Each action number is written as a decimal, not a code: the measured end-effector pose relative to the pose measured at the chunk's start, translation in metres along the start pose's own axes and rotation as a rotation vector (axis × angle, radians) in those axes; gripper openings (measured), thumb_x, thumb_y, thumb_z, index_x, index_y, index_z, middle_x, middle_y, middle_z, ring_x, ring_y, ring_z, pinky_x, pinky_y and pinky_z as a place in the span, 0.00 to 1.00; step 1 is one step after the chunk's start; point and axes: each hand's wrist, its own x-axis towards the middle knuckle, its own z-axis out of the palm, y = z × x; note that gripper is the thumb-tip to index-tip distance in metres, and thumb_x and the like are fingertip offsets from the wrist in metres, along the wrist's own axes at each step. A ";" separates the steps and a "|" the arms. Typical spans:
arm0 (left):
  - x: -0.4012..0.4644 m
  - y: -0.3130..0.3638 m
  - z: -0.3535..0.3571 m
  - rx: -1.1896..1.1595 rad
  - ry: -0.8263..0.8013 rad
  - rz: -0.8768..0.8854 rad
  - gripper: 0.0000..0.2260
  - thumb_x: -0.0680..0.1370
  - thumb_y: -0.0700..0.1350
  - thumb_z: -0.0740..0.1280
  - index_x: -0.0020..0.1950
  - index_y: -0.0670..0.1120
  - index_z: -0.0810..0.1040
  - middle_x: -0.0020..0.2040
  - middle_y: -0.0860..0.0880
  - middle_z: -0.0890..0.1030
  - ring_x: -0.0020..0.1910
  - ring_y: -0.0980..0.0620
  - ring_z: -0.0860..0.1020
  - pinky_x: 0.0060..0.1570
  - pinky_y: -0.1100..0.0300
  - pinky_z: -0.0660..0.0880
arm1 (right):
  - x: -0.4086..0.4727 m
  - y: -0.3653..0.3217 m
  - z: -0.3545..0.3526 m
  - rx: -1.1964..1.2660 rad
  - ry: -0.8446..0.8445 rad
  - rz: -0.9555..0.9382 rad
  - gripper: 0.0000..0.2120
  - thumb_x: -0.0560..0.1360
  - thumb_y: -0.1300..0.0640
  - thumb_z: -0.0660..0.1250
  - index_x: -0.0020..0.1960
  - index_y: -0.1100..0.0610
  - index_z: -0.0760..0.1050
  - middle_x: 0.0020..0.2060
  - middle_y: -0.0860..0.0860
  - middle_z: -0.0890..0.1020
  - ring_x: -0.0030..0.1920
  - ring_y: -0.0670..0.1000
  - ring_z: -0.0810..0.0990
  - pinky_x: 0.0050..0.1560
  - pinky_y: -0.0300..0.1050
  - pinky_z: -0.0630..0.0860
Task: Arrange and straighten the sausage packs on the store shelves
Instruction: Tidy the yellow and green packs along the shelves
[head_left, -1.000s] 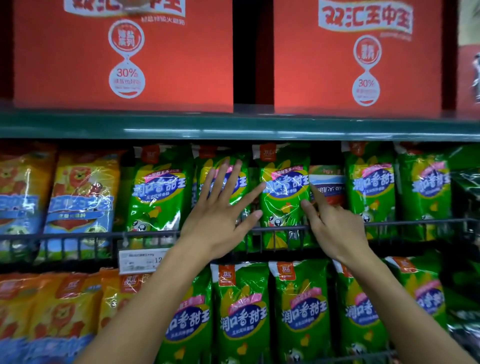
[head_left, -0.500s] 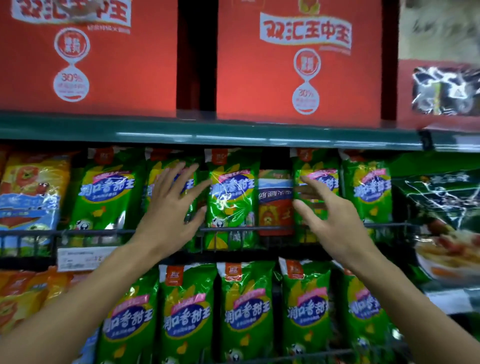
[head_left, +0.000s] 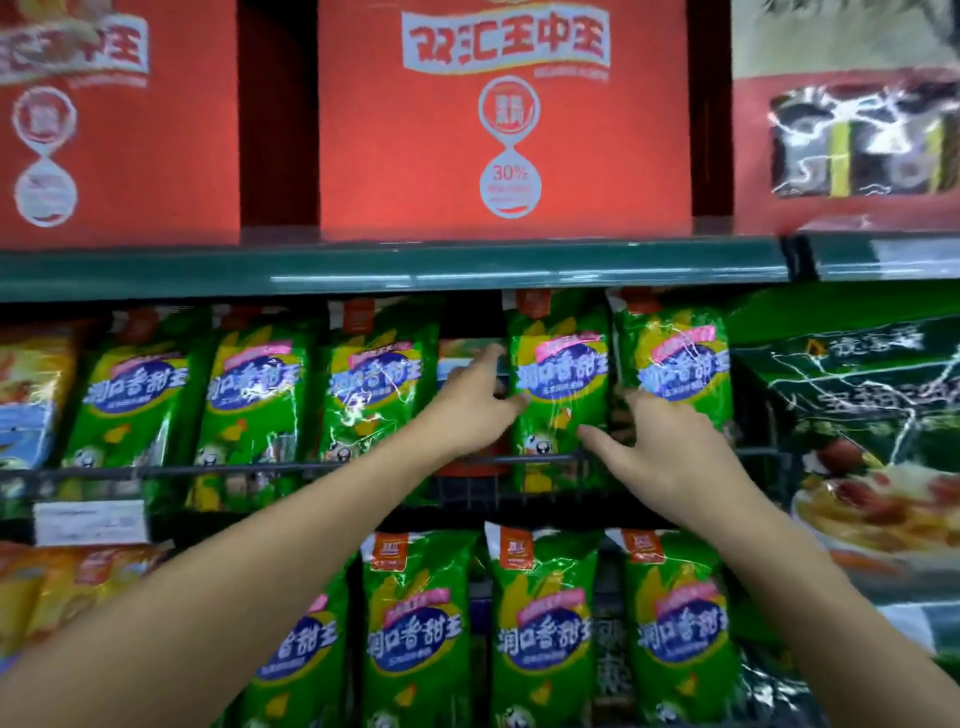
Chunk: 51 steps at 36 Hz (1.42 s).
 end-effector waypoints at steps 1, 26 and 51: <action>0.002 -0.002 0.001 -0.043 -0.002 -0.023 0.25 0.82 0.47 0.68 0.76 0.48 0.62 0.62 0.43 0.79 0.57 0.41 0.80 0.50 0.56 0.78 | 0.001 0.002 0.002 0.015 0.007 -0.008 0.28 0.78 0.37 0.65 0.63 0.60 0.75 0.42 0.53 0.83 0.50 0.61 0.81 0.50 0.57 0.79; -0.023 -0.014 -0.048 -0.101 -0.021 -0.164 0.26 0.84 0.44 0.65 0.79 0.40 0.61 0.66 0.44 0.74 0.57 0.46 0.79 0.55 0.49 0.82 | 0.029 -0.014 0.041 0.254 -0.086 -0.069 0.36 0.78 0.35 0.62 0.80 0.49 0.57 0.56 0.59 0.83 0.59 0.63 0.79 0.57 0.56 0.77; -0.051 -0.062 -0.052 0.210 0.326 0.441 0.15 0.82 0.41 0.64 0.68 0.49 0.79 0.66 0.55 0.78 0.64 0.61 0.76 0.66 0.56 0.74 | 0.024 -0.026 0.045 0.038 -0.117 -0.068 0.31 0.84 0.40 0.47 0.82 0.44 0.37 0.78 0.52 0.65 0.60 0.58 0.80 0.53 0.53 0.76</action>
